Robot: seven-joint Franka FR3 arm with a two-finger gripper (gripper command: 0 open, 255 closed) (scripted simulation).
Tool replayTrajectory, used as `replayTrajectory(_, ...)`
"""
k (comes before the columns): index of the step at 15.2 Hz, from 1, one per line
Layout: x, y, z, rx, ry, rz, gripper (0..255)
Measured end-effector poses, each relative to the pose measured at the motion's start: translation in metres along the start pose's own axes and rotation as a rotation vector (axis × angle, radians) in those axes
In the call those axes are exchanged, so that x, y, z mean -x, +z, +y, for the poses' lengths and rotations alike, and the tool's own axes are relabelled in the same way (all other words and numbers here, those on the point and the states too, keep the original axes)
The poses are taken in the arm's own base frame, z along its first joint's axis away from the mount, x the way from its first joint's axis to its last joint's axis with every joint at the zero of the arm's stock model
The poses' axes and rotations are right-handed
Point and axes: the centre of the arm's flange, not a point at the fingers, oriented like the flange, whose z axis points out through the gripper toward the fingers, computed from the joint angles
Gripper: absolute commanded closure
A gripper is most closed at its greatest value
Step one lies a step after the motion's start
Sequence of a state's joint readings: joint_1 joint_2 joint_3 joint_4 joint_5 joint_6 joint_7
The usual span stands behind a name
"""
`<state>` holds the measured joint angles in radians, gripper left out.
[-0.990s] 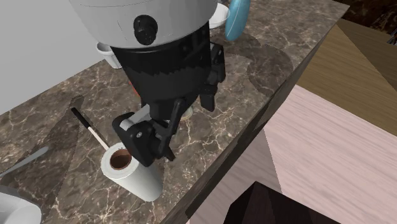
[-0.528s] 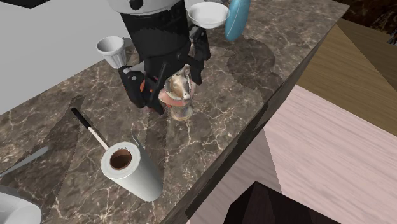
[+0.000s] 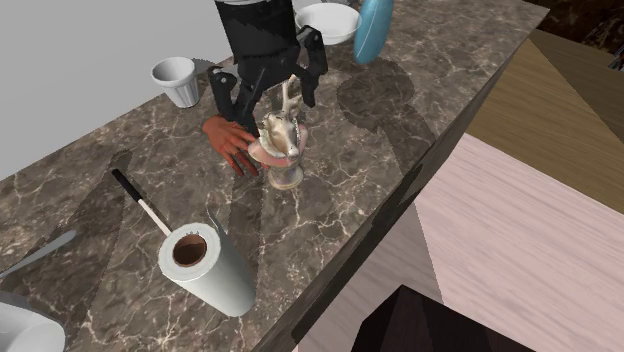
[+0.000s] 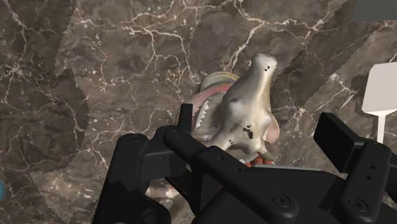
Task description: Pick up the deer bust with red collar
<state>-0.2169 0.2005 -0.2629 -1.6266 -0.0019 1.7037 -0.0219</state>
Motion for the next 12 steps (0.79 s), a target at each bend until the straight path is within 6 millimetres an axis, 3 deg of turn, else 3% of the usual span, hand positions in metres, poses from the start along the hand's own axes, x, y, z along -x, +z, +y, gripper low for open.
replayTrajectory(7,-0.007,0.036,0.000,-0.001,0.006,-0.001,0)
replayTrajectory(8,-0.008,0.038,0.001,-0.001,0.006,-0.001,255)
replayTrajectory(12,-0.008,0.038,0.001,-0.001,0.005,0.001,255)
